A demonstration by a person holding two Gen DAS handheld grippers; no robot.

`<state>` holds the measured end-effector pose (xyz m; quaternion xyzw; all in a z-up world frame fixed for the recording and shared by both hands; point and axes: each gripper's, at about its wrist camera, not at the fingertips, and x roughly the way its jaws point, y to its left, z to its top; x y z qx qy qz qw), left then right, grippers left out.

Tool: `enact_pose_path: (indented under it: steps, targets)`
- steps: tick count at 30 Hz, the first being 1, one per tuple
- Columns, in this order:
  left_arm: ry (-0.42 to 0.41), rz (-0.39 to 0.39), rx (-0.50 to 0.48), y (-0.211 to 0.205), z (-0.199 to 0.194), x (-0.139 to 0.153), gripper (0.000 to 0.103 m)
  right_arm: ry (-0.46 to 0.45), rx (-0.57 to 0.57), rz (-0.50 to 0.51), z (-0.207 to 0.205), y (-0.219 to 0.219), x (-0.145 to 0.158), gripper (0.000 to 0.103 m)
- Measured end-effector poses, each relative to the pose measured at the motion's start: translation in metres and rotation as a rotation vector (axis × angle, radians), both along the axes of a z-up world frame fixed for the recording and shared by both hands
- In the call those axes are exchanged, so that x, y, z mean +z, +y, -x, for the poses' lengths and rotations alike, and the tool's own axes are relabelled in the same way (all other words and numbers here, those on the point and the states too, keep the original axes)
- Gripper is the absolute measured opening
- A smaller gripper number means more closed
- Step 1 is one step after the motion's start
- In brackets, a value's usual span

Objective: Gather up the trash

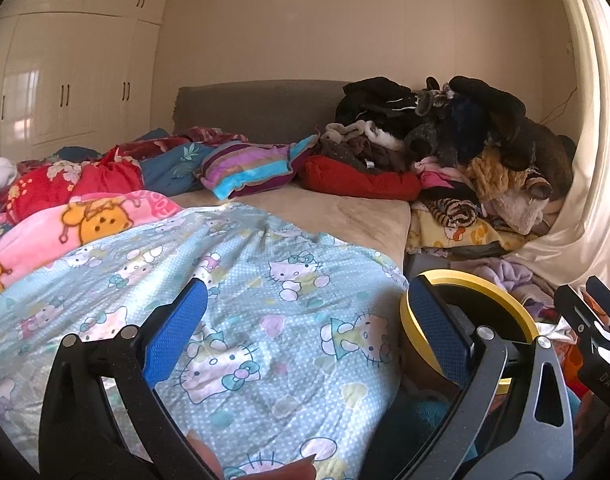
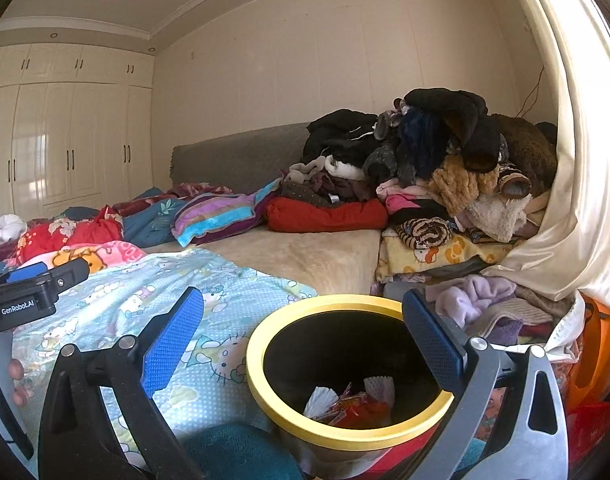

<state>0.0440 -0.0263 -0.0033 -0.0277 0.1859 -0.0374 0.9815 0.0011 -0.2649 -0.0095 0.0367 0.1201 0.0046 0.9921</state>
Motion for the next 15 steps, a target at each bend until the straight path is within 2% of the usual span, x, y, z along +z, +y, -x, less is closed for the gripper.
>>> enact_pose_path:
  steps: [15]
  targets:
    - [0.009, 0.009, -0.003, -0.0005, 0.0002, -0.0009, 0.092, 0.003, -0.007, -0.005, -0.0024, 0.0029, 0.0028, 0.097]
